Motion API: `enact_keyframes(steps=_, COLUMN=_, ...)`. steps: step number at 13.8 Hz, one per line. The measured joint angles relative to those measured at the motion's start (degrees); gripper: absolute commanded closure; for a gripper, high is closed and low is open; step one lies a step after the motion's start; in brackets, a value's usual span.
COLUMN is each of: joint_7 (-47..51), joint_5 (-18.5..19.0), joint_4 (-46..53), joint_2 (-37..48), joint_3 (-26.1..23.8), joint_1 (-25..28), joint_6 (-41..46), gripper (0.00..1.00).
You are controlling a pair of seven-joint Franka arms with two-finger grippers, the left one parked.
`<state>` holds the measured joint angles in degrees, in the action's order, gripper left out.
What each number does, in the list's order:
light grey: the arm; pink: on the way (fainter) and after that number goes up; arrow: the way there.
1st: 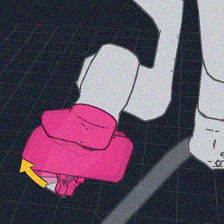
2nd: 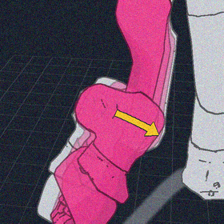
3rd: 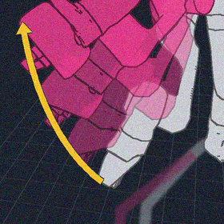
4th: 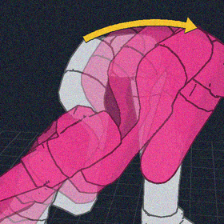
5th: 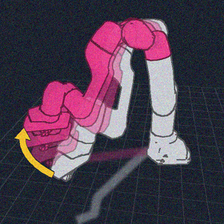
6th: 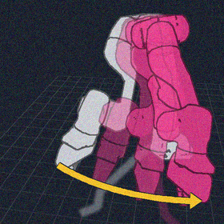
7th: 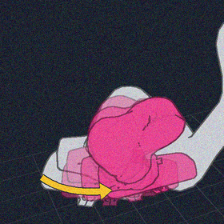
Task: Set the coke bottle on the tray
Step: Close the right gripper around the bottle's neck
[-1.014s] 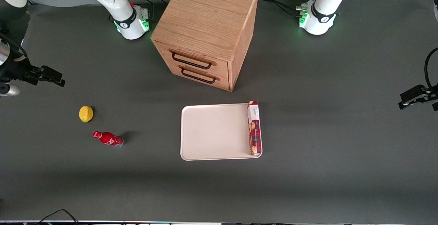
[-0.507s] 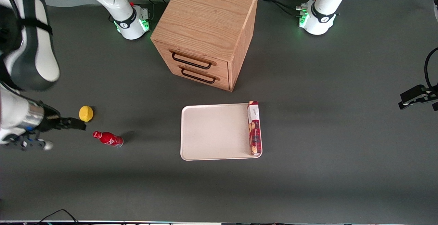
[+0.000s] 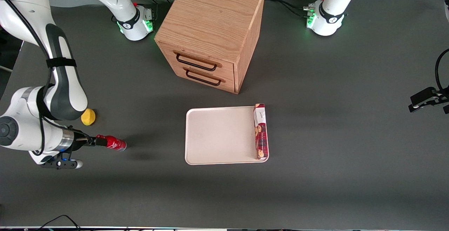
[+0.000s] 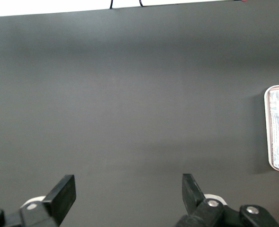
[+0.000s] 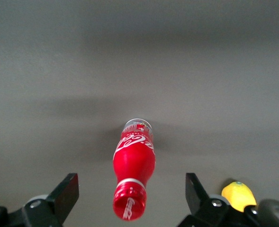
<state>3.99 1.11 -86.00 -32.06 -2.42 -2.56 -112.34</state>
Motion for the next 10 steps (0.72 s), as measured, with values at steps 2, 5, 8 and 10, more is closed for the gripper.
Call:
enact_keyframes(steps=2, joint_7=0.24, joint_5=0.00, joint_4=-1.21, joint_2=-0.01, joint_3=0.00, joint_1=0.00, joint_6=-0.45, gripper=0.04)
enact_keyframes(steps=5, joint_7=0.31, joint_5=0.00, joint_4=-2.30, joint_2=0.02, joint_3=0.00, joint_1=0.00, joint_6=-1.04, gripper=0.29)
enact_keyframes(steps=8, joint_7=0.35, joint_5=0.00, joint_4=-3.32, joint_2=0.23, joint_3=0.02, joint_1=0.00, joint_6=-1.16, gripper=0.66)
enact_keyframes(steps=10, joint_7=0.35, joint_5=0.00, joint_4=-3.51, joint_2=0.31, joint_3=0.01, joint_1=0.01, joint_6=-1.16, gripper=1.00)
